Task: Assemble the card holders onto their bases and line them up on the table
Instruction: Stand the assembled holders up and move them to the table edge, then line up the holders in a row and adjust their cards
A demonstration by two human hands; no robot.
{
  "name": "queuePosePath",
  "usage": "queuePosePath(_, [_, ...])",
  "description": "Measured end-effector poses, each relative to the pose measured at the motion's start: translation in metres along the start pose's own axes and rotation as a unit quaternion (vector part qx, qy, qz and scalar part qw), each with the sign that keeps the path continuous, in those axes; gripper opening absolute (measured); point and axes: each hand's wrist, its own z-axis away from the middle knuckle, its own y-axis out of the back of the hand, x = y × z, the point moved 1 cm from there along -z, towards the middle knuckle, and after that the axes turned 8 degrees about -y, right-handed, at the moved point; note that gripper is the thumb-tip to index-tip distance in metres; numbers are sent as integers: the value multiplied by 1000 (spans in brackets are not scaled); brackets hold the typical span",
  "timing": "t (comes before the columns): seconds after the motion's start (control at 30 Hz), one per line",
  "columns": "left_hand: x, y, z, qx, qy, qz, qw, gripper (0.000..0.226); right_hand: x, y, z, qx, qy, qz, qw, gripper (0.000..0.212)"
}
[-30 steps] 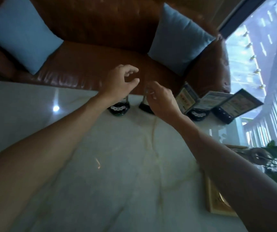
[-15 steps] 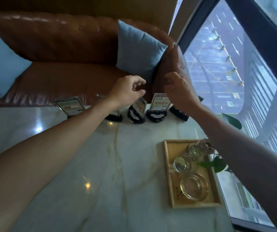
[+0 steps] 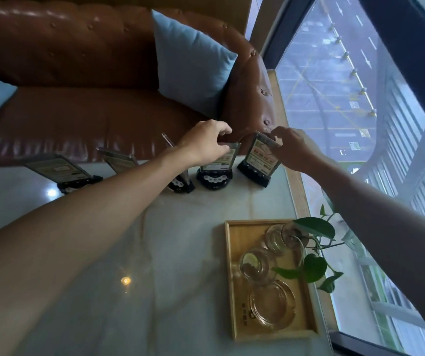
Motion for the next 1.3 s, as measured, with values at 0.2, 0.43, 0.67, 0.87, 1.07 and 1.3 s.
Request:
queuePosePath(0.2, [-6, -20, -14, -38, 20, -61, 997, 35, 17, -19, -10, -4, -7, -12, 1000, 30])
queuePosePath(0.43, [-15, -29, -18, -12, 27, -66, 997, 24, 22, -28, -16, 75, -16, -9, 997, 18])
queuePosePath(0.67, [-16, -29, -19, -9, 18, -66, 998, 28, 18, -28, -10, 98, -70, -36, 992, 30])
queuePosePath(0.87, [-17, -31, -15, 17, 26, -57, 998, 27, 14, -25, -3, -20, -45, -143, 988, 19])
queuePosePath(1.07, [-17, -30, -16, 22, 27, -57, 998, 26, 15, -16, -12, -53, -3, -45, 998, 24])
queuePosePath(1.3, [-15, -34, -22, 33, 21, -45, 998, 26, 18, -7, -20, 19, 139, 153, 978, 18])
